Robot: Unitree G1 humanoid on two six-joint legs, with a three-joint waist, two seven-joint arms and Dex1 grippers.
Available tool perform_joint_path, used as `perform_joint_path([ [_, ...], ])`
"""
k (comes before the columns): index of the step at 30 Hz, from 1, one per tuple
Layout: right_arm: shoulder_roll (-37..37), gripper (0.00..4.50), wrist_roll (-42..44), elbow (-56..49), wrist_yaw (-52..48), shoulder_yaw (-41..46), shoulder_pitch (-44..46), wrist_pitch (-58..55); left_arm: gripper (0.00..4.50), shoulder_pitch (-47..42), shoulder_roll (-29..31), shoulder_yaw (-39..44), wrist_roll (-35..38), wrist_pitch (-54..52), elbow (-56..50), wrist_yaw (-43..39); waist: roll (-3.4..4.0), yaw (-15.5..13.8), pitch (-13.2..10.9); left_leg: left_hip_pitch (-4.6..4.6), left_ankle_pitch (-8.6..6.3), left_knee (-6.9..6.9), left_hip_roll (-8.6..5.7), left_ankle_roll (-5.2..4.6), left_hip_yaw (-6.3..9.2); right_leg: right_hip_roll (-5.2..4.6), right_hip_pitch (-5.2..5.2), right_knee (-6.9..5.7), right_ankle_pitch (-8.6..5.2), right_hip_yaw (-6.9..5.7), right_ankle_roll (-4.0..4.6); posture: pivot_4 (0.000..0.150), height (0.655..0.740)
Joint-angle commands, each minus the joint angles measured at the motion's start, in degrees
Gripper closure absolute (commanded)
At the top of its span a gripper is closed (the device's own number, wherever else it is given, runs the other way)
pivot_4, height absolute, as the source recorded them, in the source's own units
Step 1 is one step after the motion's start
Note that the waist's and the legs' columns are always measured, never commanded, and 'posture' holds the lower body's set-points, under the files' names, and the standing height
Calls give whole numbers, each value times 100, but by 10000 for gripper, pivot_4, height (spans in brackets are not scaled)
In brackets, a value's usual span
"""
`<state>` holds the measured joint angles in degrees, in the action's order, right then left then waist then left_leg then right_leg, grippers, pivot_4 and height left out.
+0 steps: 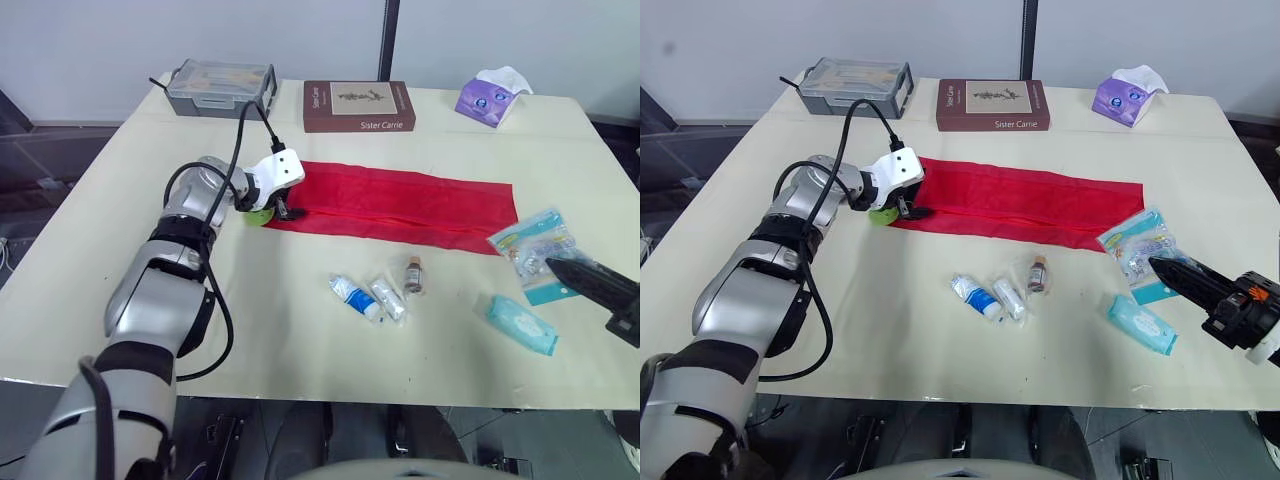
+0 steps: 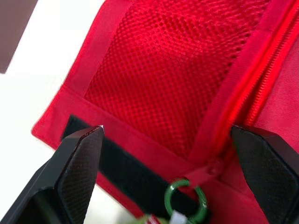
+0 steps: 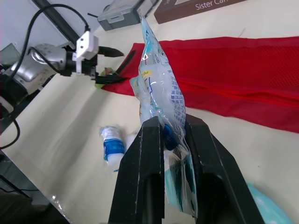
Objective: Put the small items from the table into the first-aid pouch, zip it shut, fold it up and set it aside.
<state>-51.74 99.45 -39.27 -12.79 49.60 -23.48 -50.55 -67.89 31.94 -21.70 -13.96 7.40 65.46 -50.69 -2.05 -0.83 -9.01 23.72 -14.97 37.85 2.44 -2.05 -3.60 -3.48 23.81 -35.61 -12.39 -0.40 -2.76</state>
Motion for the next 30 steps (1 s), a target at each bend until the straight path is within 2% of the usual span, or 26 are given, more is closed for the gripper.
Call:
perform_joint_path([
  [1, 54, 44609, 175, -208, 115, 196, -102, 246, 0, -241, -123, 33, -202, 365, 270, 190, 0, -2, 0, 1, 0, 4, 0, 0, 3, 0, -2, -2, 0, -4, 0, 1500, 7400],
  [4, 88, 44609, 177, -289, 183, 164, -183, 347, 0, -291, -294, 52, -268, 519, 398, 285, 0, -19, 0, 10, -6, 41, 2, -10, 13, -2, -8, -17, 0, -11, -1, 1500, 7400],
  [7, 115, 44609, 186, -378, 260, 111, -252, 458, 7724, -303, -387, 99, -303, 616, 480, 306, 0, -11, 0, 9, -6, 58, 0, -11, 27, -2, -23, -21, 3, -8, -7, 1500, 7400],
  [10, 143, 44610, 215, -486, 357, 20, -308, 562, 20700, -297, -463, 215, -206, 611, 529, 114, 0, -5, 0, 8, -4, 65, -1, -14, 47, -2, -23, -22, 9, -1, -15, 1500, 7400],
  [14, 63, 44610, 349, -639, 609, -276, -246, 722, 40542, -299, -509, 499, 52, 290, 459, -479, 0, 0, 0, 7, -4, 64, -2, -15, 51, 0, -22, -27, 10, -1, -13, 1500, 7400],
  [16, -2, 44610, 445, -713, 767, -479, -152, 807, 45000, -266, -489, 599, 139, 132, 363, -756, 0, 2, 0, 10, -4, 64, -3, -15, 56, 2, -22, -28, 10, -4, -13, 1500, 7400],
  [20, -260, 44610, 889, -851, 1639, -1708, 732, 1216, 45000, -88, -401, 885, 500, -860, -293, -1426, 3, 23, -2, 7, -3, 66, -5, -15, 56, 2, -23, -31, 10, -3, -12, 1500, 7400],
  [23, -153, 44611, 989, -706, 2422, -3058, 1850, 1389, 45000, 342, -286, 987, 708, -1957, -1495, -1759, 4, 49, -1, 5, -3, 70, -4, -15, 60, 2, -24, -36, 10, -3, -12, 1500, 7400],
  [27, 789, 44612, 516, 126, 3437, -4825, 3504, 1339, 45000, 1263, -141, 1137, 1065, -3896, -3883, -1779, 7, 124, -2, 6, -1, 76, -2, -14, 67, 8, -24, -46, 10, 3, -10, 1500, 7400],
  [30, 1534, 44612, 36, 882, 3867, -5516, 4340, 1204, 45000, 1868, -85, 1207, 1291, -4973, -5341, -1619, 10, 134, -3, 11, -1, 82, 8, -14, 69, 14, -22, -56, 10, 13, -10, 1500, 7400],
])
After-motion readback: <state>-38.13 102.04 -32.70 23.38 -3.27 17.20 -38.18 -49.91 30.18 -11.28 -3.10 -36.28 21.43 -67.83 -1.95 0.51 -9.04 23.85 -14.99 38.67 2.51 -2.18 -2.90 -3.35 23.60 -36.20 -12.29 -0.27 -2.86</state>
